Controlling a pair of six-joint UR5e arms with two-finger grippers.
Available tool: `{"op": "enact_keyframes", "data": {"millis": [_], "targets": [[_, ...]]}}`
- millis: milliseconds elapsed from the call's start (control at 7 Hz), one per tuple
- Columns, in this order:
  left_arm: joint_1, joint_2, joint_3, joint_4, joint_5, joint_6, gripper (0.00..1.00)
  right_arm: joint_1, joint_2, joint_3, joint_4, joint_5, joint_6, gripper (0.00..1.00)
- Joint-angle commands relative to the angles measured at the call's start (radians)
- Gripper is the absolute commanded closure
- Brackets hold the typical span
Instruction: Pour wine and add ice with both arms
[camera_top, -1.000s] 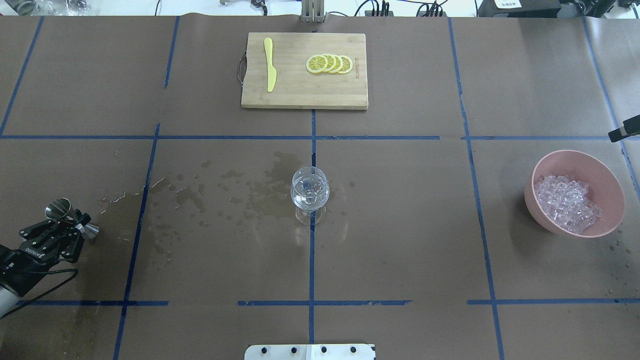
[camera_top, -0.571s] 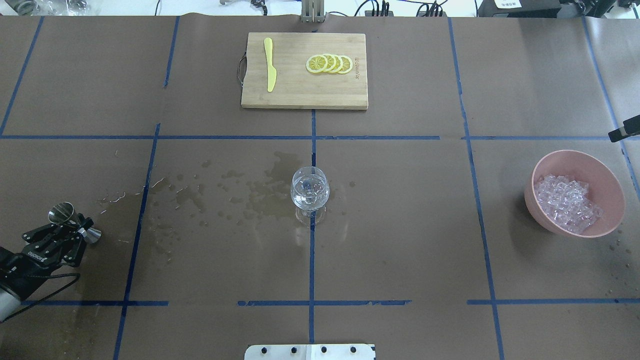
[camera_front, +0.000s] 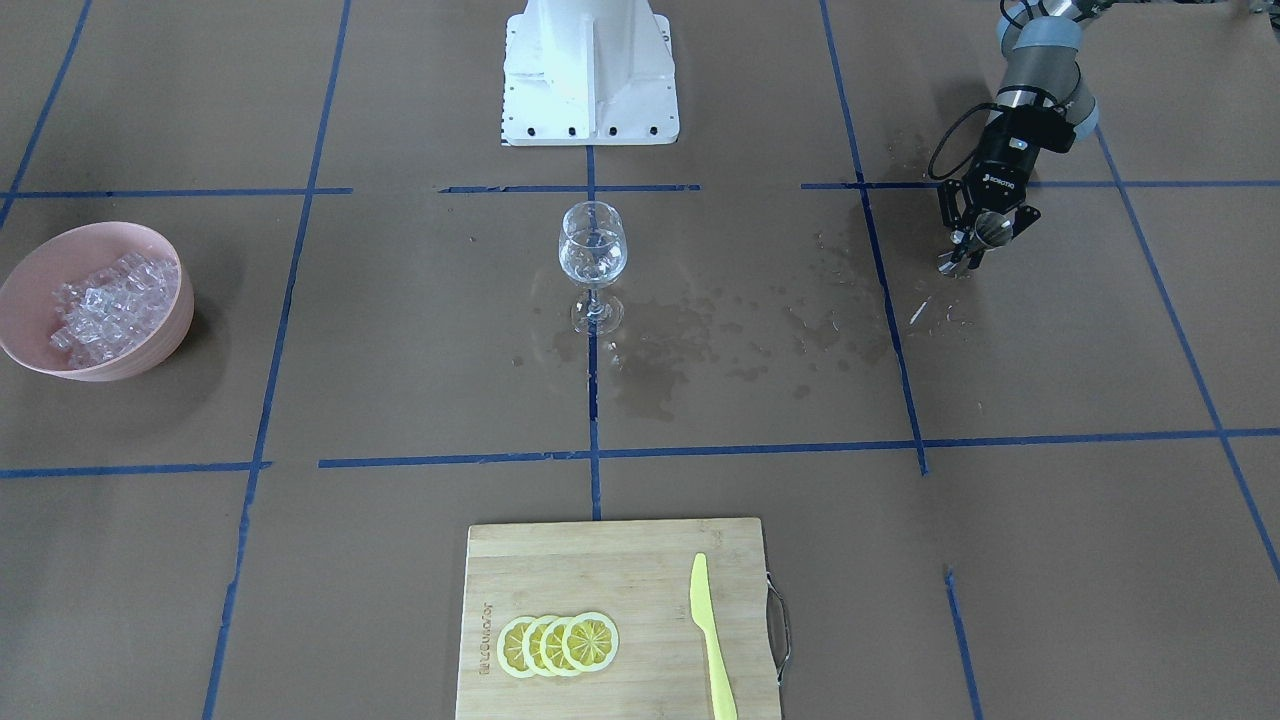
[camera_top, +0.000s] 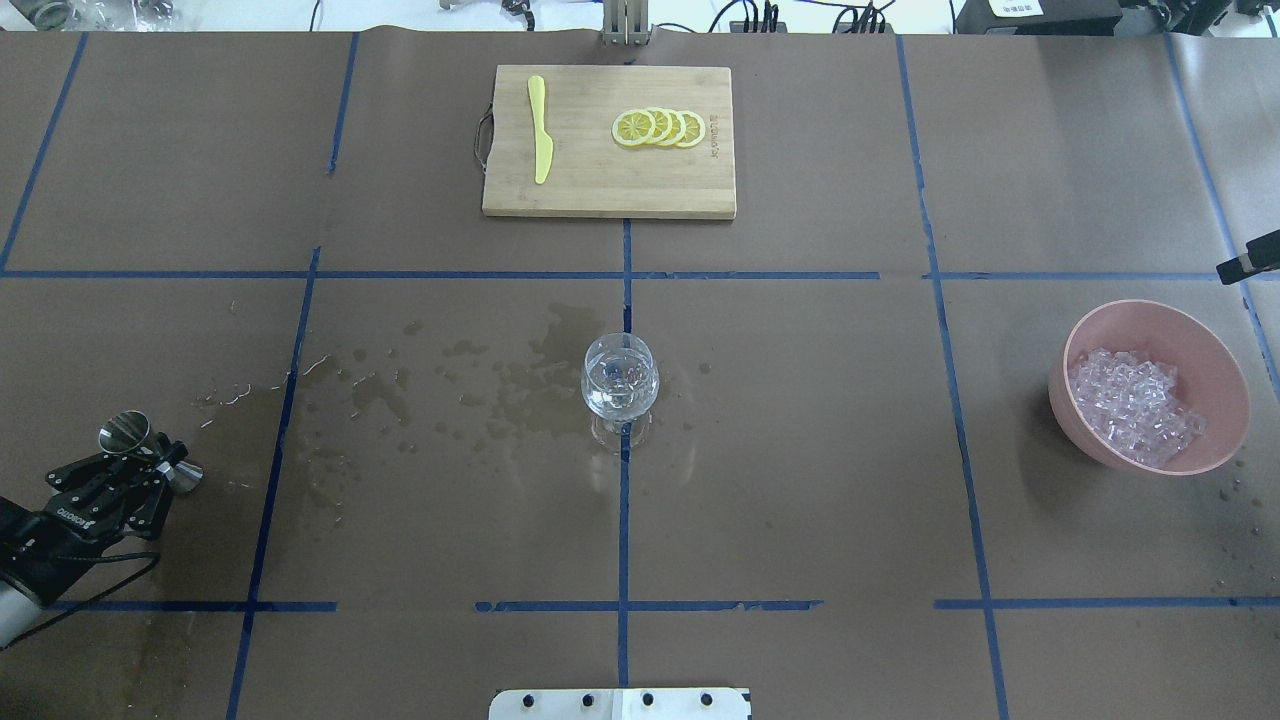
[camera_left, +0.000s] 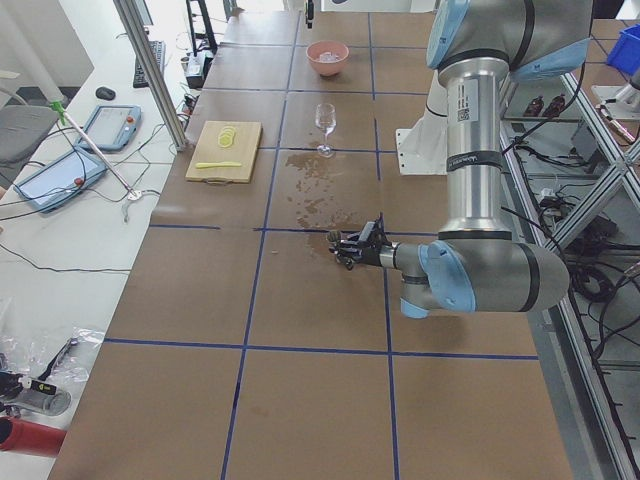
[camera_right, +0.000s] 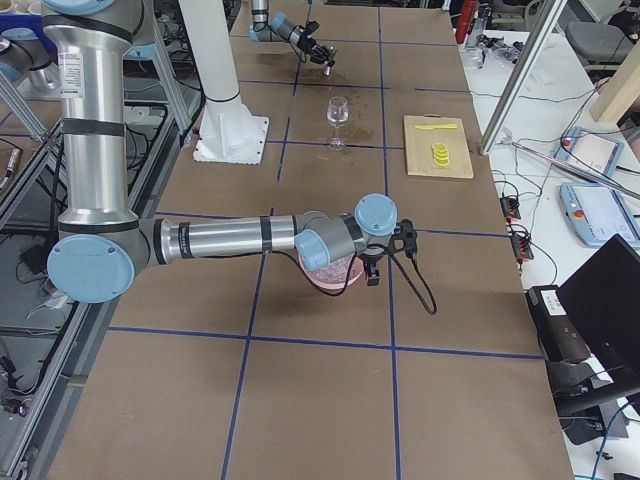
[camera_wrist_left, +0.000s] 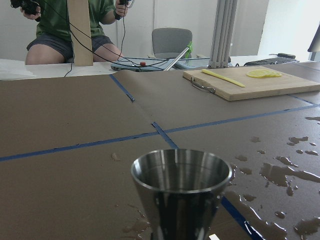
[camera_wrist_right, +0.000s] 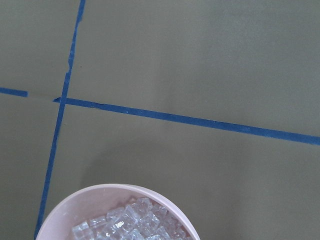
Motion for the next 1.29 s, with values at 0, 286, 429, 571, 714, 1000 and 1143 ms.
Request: {"op": "enact_keyframes", "data": {"millis": [0, 286, 429, 571, 714, 1000, 1143], "targets": [[0.001, 0.0, -0.005, -0.009, 0.001, 0.001, 0.01, 0.0, 0.0, 0.0, 0.0, 0.001, 0.0, 0.0], [0.001, 0.003, -0.007, -0.012, -0.003, 0.011, 0.0, 0.0, 0.0, 0.0, 0.0, 0.001, 0.0, 0.0], [0.003, 0.018, -0.008, -0.012, -0.015, 0.015, 0.0, 0.0, -0.002, 0.0, 0.0, 0.001, 0.0, 0.0], [0.001, 0.034, -0.02, -0.012, -0.055, 0.017, 0.0, 0.0, 0.0, 0.0, 0.0, 0.001, 0.0, 0.0], [0.001, 0.09, -0.083, -0.001, -0.142, 0.017, 0.0, 0.0, -0.002, 0.0, 0.0, 0.001, 0.002, 0.0], [0.0, 0.214, -0.161, 0.0, -0.306, 0.017, 0.0, 0.0, -0.003, 0.0, 0.0, 0.001, -0.002, 0.0], [-0.008, 0.275, -0.171, 0.002, -0.387, 0.017, 0.0, 0.0, -0.006, 0.0, 0.0, 0.001, -0.002, 0.0]]}}
